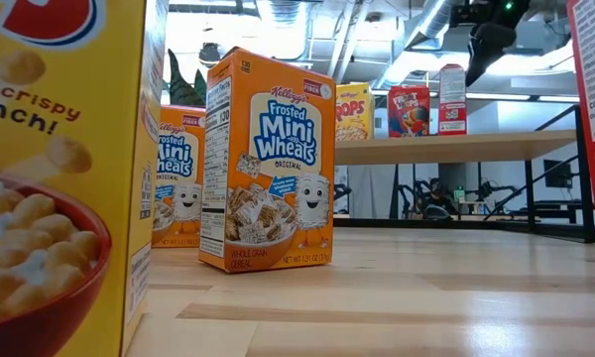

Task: Stack cereal on shelf
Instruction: Put the top red cereal box on the shelf aligned with the other red cereal box

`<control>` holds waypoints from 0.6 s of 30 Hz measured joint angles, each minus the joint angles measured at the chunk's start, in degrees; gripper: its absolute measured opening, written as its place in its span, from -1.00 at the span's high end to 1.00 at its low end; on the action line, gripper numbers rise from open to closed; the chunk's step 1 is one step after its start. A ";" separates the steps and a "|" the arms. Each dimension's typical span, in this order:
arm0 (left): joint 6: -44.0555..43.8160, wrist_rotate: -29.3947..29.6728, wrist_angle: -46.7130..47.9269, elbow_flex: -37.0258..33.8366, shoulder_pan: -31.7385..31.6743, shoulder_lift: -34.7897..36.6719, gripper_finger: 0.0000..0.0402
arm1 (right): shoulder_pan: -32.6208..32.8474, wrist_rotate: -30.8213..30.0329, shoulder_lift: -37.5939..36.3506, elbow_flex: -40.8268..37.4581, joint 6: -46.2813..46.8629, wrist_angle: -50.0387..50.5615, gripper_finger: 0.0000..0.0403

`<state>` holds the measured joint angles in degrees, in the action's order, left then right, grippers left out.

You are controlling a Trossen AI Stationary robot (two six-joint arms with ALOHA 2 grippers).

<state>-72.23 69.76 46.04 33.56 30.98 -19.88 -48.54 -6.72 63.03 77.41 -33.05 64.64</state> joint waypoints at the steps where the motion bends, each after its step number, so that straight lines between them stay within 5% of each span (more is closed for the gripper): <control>1: 0.09 0.00 0.00 0.00 0.00 0.00 -0.46 | 0.17 0.85 -0.02 0.00 0.03 0.02 -0.52; 18: 0.17 0.66 0.09 0.00 0.00 0.00 -0.46 | 0.19 3.99 0.98 0.00 1.31 2.80 -0.52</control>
<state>-72.06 70.41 46.13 33.56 30.98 -19.88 -48.35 -2.73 64.01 77.41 -31.74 67.45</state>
